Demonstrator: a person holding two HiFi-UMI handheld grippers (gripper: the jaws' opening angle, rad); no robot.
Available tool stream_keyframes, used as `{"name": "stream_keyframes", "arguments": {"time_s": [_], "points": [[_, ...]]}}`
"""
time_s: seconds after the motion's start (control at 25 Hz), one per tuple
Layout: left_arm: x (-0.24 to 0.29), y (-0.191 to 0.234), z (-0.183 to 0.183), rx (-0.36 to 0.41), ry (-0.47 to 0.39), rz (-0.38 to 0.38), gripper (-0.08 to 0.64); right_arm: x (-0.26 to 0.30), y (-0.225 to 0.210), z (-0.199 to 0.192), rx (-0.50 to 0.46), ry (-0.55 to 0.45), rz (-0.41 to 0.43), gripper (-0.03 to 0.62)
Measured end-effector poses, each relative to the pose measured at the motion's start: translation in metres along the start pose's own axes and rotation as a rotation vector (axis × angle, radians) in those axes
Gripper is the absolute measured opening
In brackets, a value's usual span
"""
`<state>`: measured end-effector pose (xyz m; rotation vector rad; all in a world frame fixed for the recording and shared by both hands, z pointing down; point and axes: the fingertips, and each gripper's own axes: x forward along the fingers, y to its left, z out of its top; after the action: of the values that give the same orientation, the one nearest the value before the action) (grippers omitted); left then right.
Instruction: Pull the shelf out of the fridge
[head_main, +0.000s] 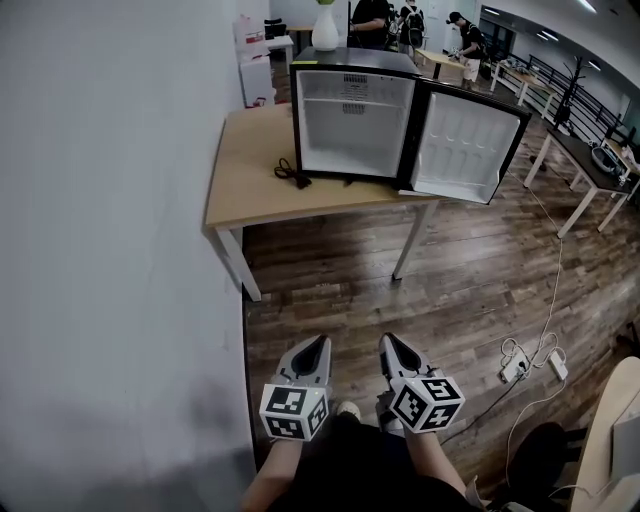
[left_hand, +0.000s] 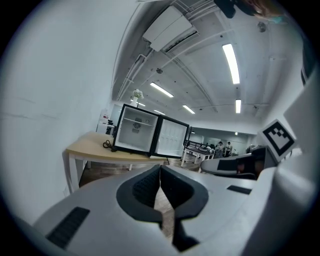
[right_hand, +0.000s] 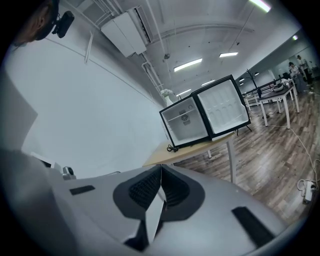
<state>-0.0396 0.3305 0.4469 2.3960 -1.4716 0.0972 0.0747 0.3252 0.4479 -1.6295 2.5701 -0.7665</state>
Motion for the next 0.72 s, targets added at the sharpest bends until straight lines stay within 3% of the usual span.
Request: {"name": "stream_keyframes", "arguments": {"time_s": [0.72], "points": [[0.133, 0.036, 0.015, -0.005, -0.01, 0.051, 0.006, 0.111, -0.08, 0.049, 0.014, -0.007, 0.051, -0.008]]}}
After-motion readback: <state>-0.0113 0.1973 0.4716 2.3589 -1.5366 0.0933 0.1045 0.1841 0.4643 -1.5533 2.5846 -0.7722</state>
